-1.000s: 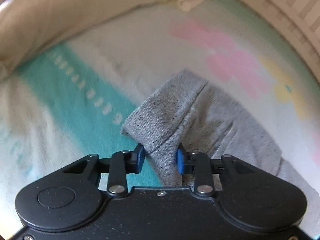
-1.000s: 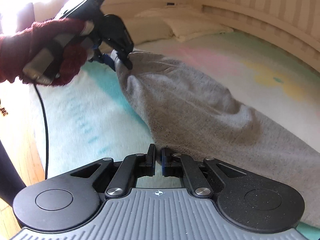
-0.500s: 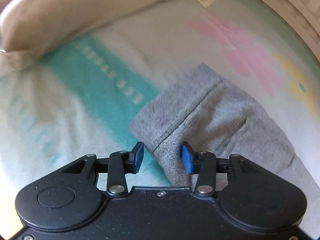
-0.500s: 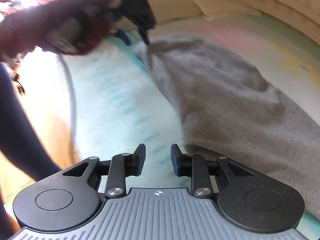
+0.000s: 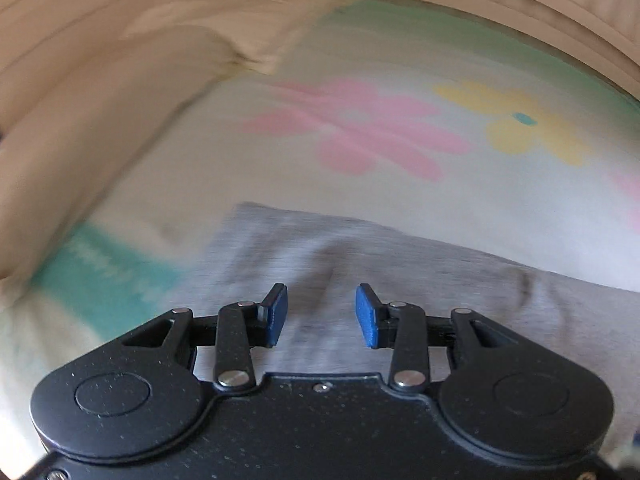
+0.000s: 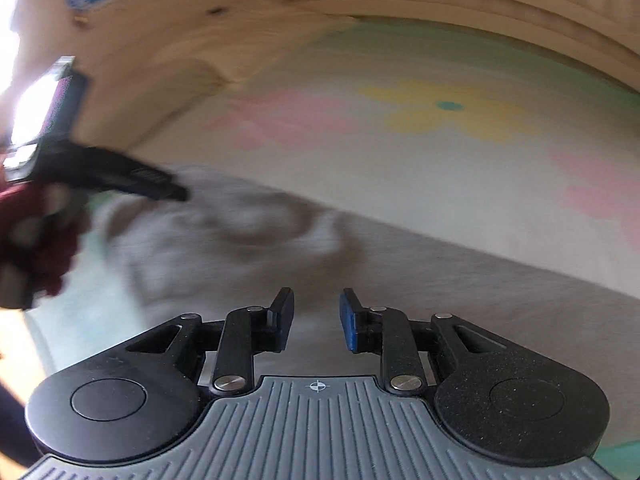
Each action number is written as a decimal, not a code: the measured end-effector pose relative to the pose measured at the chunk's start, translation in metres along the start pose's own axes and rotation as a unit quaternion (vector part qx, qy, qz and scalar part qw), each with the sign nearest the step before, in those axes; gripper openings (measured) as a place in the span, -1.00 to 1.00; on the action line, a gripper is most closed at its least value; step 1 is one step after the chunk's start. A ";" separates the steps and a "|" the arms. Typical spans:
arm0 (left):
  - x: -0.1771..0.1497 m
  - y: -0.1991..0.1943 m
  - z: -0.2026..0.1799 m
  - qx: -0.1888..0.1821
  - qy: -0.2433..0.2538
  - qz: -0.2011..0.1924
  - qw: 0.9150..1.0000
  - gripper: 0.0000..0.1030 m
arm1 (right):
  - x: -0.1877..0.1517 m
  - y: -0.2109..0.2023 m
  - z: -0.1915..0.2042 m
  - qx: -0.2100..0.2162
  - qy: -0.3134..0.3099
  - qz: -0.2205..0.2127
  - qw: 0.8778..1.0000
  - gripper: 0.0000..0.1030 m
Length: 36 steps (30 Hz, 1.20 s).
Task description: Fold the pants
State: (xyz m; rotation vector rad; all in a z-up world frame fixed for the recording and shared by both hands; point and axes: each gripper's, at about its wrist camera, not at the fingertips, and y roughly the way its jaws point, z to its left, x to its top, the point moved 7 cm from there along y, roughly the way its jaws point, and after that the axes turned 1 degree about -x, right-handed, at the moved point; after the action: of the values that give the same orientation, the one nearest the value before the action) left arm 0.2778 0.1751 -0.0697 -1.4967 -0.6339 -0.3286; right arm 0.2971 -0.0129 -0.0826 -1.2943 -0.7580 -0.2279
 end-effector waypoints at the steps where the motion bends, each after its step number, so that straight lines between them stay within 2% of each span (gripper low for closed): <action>1: 0.000 0.006 -0.009 -0.007 0.008 0.005 1.000 -0.09 | 0.002 0.008 -0.009 -0.011 0.006 0.005 1.000 -0.64; 2: 0.000 0.012 -0.019 -0.015 0.015 0.013 1.000 -0.09 | 0.002 0.018 -0.018 -0.020 0.012 0.012 1.000 -0.70; 7: -0.005 0.031 -0.068 -0.065 0.054 0.041 0.996 -0.09 | -0.016 0.049 -0.044 -0.044 0.041 0.045 0.997 -0.70; 11: 0.002 0.050 -0.087 -0.091 0.069 0.049 0.992 -0.09 | -0.025 0.064 -0.062 -0.067 0.060 0.059 0.994 -0.70; 13: 0.007 0.060 -0.084 -0.075 0.064 0.054 0.994 -0.09 | -0.031 0.068 -0.074 -0.081 0.078 0.065 0.991 -0.70; 16: 0.023 0.082 -0.062 -0.029 0.037 0.050 0.998 -0.03 | -0.033 0.069 -0.091 -0.084 0.109 0.053 0.989 -0.74; 19: 0.032 0.093 -0.047 -0.017 0.011 0.042 0.999 -0.01 | -0.034 0.066 -0.092 -0.091 0.119 0.052 0.987 -0.74; 21: 0.033 0.095 -0.045 0.004 0.016 0.036 0.999 -0.01 | -0.032 0.063 -0.084 -0.099 0.107 0.043 0.988 -0.73; 26: 0.033 0.080 -0.057 0.026 0.041 0.018 0.999 -0.08 | -0.025 0.053 -0.067 -0.079 0.087 0.030 0.993 -0.73; 28: 0.035 0.062 -0.068 0.014 0.059 -0.002 0.998 -0.11 | -0.026 0.051 -0.070 -0.087 0.086 0.031 0.992 -0.73; 31: 0.028 0.042 -0.089 -0.027 0.089 -0.015 0.996 -0.11 | -0.027 0.048 -0.097 -0.109 0.106 0.031 0.988 -0.73; 34: 0.008 0.036 -0.111 -0.073 0.112 0.011 0.991 -0.10 | -0.035 0.038 -0.136 -0.151 0.131 0.030 0.979 -0.73; 36: -0.007 0.040 -0.122 -0.089 0.124 0.038 0.988 -0.10 | -0.044 0.031 -0.169 -0.173 0.163 0.036 0.971 -0.73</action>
State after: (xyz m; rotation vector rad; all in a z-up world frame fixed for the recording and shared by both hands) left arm 0.3177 0.0569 -0.1005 -1.6142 -0.3551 -0.5142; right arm 0.3454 -0.1711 -0.1462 -1.5616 -0.3992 -0.5183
